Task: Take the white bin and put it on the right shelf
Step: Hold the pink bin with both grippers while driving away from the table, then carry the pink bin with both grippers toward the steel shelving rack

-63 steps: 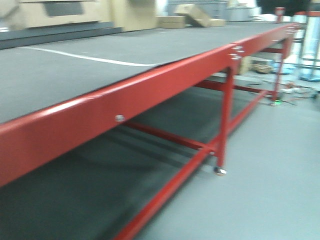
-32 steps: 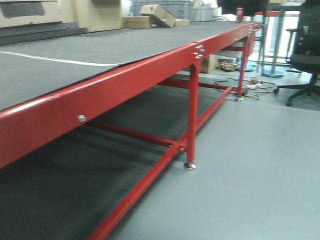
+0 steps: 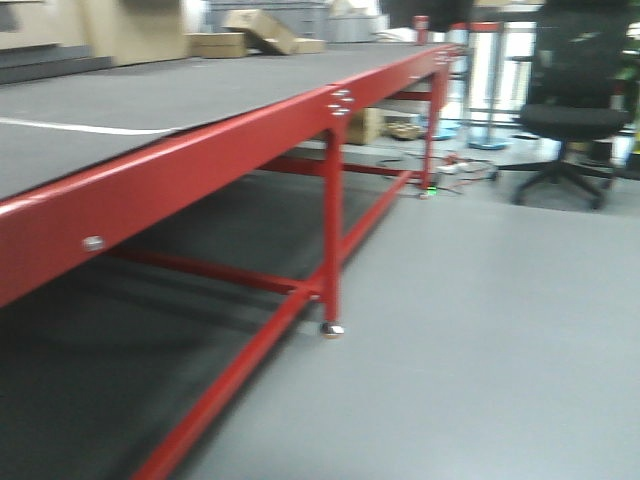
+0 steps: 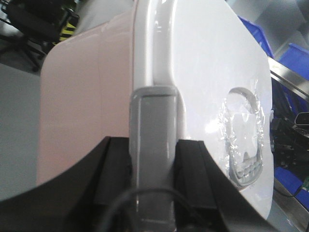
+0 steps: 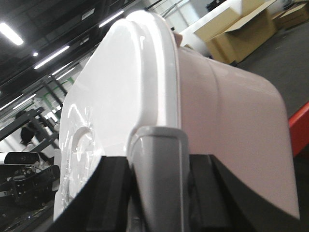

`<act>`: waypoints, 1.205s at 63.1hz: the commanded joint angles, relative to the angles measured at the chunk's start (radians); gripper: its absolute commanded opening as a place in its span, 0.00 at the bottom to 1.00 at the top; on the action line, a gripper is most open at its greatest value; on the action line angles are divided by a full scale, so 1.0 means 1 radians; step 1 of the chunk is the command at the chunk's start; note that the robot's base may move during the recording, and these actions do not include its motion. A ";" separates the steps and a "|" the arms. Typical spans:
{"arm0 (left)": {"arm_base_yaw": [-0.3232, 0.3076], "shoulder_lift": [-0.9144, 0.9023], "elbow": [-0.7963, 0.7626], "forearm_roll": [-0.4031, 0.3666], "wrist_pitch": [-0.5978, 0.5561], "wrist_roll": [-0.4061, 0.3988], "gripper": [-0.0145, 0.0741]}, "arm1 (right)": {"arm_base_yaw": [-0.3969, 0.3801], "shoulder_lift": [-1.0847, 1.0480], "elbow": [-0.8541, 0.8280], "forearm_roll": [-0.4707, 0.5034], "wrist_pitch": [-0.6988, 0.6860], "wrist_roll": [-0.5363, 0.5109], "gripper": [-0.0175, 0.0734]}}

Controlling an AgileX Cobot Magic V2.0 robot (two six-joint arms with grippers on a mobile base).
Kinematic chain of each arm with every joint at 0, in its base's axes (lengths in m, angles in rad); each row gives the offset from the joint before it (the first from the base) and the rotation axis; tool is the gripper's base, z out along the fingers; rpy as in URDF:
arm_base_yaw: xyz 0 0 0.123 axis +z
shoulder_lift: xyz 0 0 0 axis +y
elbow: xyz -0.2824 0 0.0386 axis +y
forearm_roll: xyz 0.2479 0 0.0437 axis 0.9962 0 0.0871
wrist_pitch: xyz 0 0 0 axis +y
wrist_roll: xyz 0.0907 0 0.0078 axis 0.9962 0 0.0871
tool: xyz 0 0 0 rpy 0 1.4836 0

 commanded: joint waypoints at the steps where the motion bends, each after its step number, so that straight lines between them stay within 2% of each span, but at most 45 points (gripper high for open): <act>1: -0.053 -0.038 -0.035 -0.076 0.298 0.039 0.02 | 0.048 -0.040 -0.037 0.071 0.282 -0.016 0.26; 76: -0.053 -0.038 -0.035 -0.076 0.298 0.039 0.02 | 0.048 -0.040 -0.037 0.071 0.282 -0.016 0.26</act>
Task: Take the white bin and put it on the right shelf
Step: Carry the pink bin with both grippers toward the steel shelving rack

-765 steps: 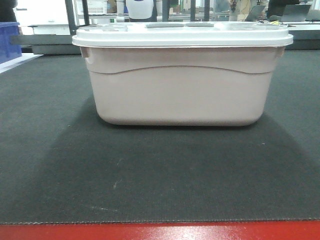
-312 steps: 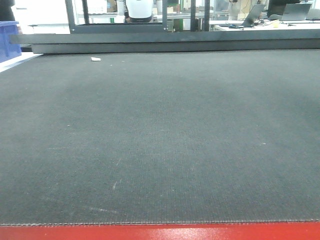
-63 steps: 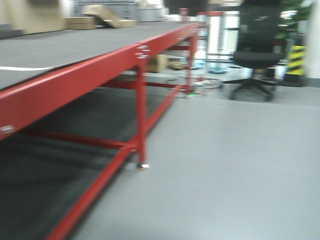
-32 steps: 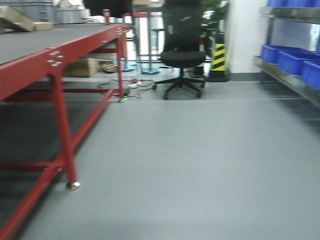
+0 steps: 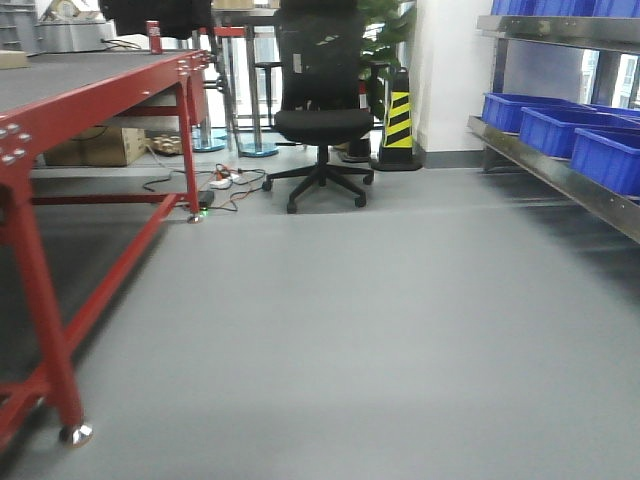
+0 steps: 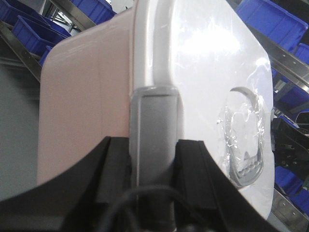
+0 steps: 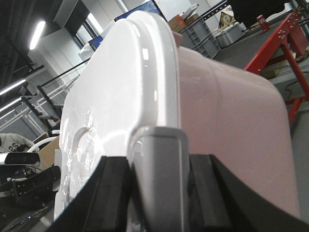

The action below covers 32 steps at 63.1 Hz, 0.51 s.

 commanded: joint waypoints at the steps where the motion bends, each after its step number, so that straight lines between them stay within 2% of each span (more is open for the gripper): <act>1: -0.053 -0.040 -0.035 -0.076 0.298 0.039 0.02 | 0.048 -0.038 -0.037 0.071 0.282 -0.016 0.26; 32: -0.053 -0.040 -0.035 -0.076 0.297 0.039 0.02 | 0.047 -0.036 -0.037 0.071 0.278 -0.016 0.26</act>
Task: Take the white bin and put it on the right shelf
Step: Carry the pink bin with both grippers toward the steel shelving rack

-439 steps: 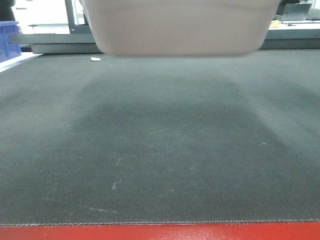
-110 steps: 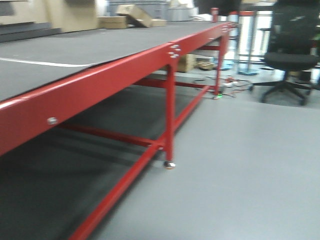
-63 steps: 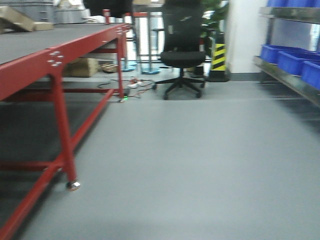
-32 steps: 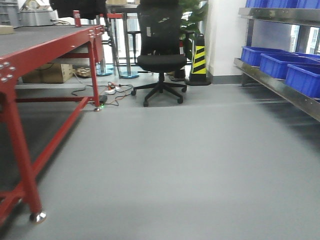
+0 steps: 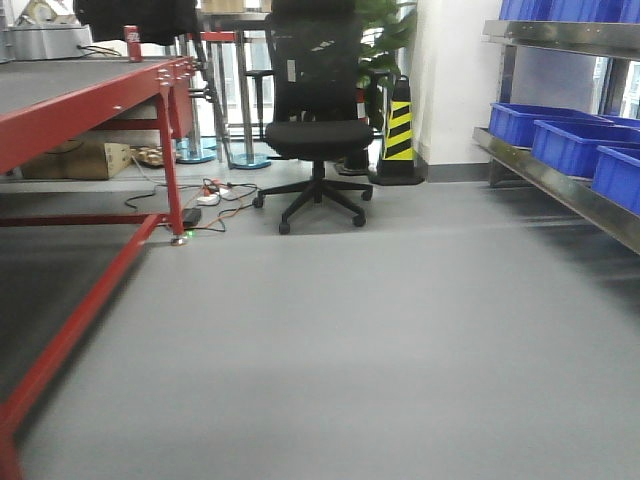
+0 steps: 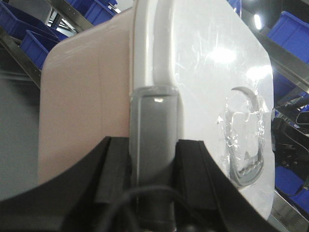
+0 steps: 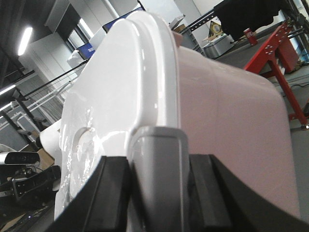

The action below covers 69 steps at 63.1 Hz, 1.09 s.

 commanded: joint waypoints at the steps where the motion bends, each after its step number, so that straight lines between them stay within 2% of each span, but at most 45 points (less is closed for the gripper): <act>1: -0.053 -0.040 -0.035 -0.080 0.297 0.039 0.02 | 0.047 -0.036 -0.037 0.071 0.276 -0.016 0.26; 69: -0.053 -0.040 -0.035 -0.080 0.297 0.039 0.02 | 0.047 -0.032 -0.037 0.071 0.256 -0.016 0.26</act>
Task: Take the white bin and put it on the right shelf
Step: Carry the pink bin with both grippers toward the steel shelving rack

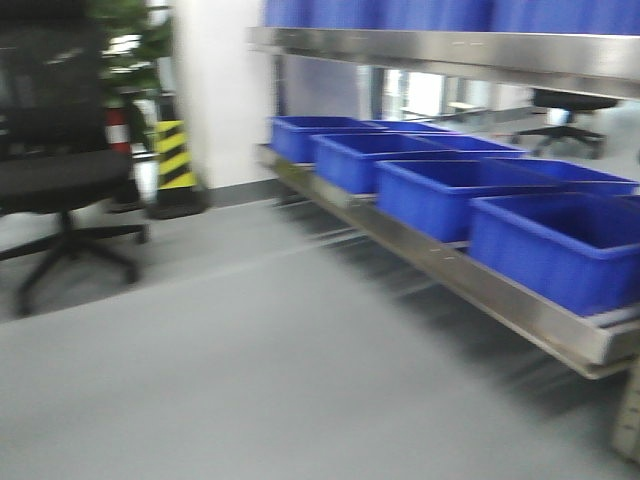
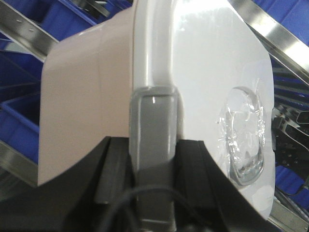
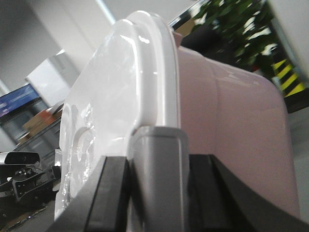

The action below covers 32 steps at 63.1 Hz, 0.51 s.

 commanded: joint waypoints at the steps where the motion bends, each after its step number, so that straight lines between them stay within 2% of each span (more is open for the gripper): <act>1: -0.053 -0.040 -0.035 -0.081 0.297 0.039 0.02 | 0.047 -0.034 -0.037 0.071 0.258 -0.016 0.26; 32: -0.053 -0.040 -0.035 -0.081 0.297 0.039 0.02 | 0.047 -0.034 -0.037 0.071 0.258 -0.016 0.26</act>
